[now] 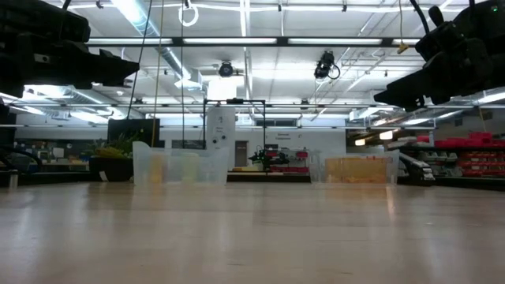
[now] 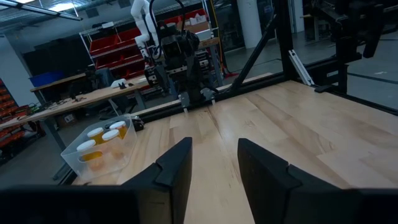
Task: Pick and place medicine bottles into bin by pill shape (circle, oval)
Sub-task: Return to Home Position
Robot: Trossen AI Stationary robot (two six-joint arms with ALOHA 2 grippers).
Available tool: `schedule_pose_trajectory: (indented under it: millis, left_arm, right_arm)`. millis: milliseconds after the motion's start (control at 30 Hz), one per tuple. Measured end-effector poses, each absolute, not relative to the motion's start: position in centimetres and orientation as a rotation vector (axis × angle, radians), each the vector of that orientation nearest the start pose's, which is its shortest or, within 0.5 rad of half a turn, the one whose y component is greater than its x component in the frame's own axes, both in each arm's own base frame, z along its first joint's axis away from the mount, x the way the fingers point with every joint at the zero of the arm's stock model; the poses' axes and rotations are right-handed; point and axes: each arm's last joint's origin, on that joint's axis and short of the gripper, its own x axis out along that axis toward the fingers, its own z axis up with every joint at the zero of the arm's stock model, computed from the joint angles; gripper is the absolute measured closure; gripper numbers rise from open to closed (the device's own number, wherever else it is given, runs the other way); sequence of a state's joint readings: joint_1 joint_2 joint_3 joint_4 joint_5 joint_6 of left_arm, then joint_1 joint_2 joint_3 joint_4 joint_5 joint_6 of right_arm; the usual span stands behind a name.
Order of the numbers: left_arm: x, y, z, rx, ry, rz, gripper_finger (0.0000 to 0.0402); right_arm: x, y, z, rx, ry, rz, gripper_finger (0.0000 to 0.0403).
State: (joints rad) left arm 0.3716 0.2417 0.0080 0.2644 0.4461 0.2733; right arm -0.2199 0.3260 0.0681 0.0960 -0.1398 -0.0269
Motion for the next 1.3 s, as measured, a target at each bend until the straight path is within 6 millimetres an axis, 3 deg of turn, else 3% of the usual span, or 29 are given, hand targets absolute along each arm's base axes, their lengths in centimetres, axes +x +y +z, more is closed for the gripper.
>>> schedule_pose_trajectory:
  millis: [1300]
  left_arm:
    - [10.68, 2.82, 17.12, 0.285, -0.038, -0.07, 0.0263]
  right_arm:
    - [11.53, -2.17, 16.81, 0.002, 0.16, -0.078, 0.0138]
